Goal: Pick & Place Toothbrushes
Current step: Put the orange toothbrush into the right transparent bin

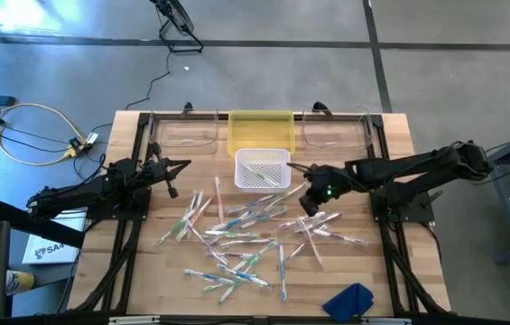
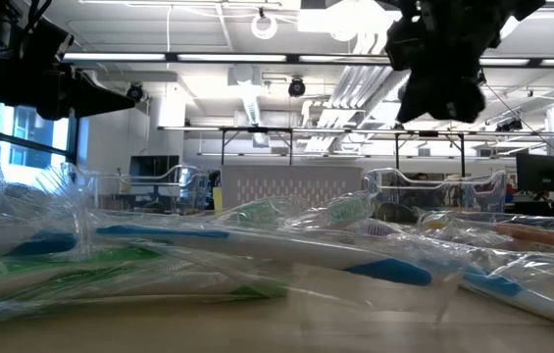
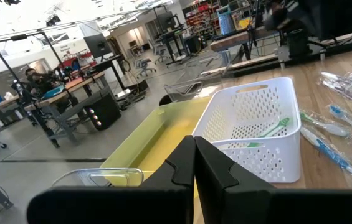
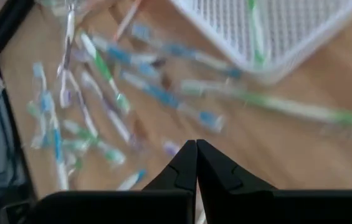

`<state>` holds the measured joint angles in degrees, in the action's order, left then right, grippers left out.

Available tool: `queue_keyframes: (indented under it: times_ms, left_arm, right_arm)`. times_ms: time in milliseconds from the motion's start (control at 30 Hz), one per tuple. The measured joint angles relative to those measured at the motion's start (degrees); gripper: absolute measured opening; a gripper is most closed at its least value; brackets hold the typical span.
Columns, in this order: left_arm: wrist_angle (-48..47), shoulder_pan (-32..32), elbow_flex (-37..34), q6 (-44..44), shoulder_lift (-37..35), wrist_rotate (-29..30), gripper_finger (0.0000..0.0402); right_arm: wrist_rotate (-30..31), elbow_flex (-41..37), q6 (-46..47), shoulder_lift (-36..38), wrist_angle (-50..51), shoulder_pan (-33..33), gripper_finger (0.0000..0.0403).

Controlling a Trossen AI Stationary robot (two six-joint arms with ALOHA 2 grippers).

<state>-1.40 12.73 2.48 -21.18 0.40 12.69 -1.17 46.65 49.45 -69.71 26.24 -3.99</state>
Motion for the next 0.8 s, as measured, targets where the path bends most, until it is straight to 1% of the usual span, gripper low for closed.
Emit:
queue_keyframes:
  times_ms: [167, 367, 567, 800]
  left_arm:
    - [-0.01, 0.00, 0.00, 0.00, 0.00, 0.00, 0.0000]
    - [-0.01, 0.00, 0.00, 0.01, 0.00, 0.00, 0.0000]
    - [-0.01, 0.00, 0.00, -0.01, 0.00, 0.00, 0.0000]
    - [-0.01, 0.00, 0.00, 0.00, 0.00, 0.00, 0.0000]
  right_arm:
    - [-0.72, 0.00, 8.69, -0.02, 3.41, -4.47, 0.0002]
    - [-0.52, 0.00, 19.83, -0.02, 3.42, -10.84, 0.0002]
    - [3.00, 0.00, 31.23, -0.02, 3.54, -17.14, 0.0002]
    - [6.81, 0.00, 40.00, -1.72, 4.03, -22.28, 0.0002]
